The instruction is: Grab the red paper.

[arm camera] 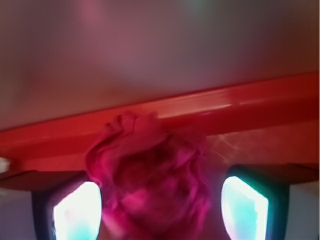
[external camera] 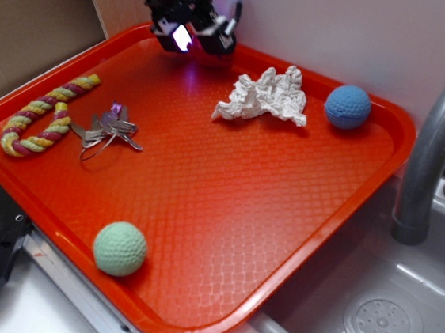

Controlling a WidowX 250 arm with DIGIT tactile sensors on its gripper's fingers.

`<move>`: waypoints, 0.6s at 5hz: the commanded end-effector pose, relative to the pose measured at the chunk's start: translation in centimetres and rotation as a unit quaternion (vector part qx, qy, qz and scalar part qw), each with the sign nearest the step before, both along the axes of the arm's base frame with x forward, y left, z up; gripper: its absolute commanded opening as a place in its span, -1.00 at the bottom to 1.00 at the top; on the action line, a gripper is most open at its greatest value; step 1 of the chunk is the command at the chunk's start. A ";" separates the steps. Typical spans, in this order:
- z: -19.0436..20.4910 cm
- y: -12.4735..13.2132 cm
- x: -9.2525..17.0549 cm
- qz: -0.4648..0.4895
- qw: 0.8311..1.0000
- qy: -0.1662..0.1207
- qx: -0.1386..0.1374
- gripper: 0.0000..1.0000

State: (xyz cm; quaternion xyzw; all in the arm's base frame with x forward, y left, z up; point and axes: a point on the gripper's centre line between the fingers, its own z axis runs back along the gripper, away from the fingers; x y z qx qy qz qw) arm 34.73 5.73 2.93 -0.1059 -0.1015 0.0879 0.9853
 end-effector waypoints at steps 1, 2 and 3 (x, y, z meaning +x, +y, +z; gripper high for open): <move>-0.6 -2.6 1.3 -0.070 0.997 -0.011 0.015 1.00; -1.3 -2.9 1.0 -0.067 0.997 -0.005 0.032 -1.00; -1.6 -3.0 0.5 -0.059 0.996 -0.002 0.060 -1.00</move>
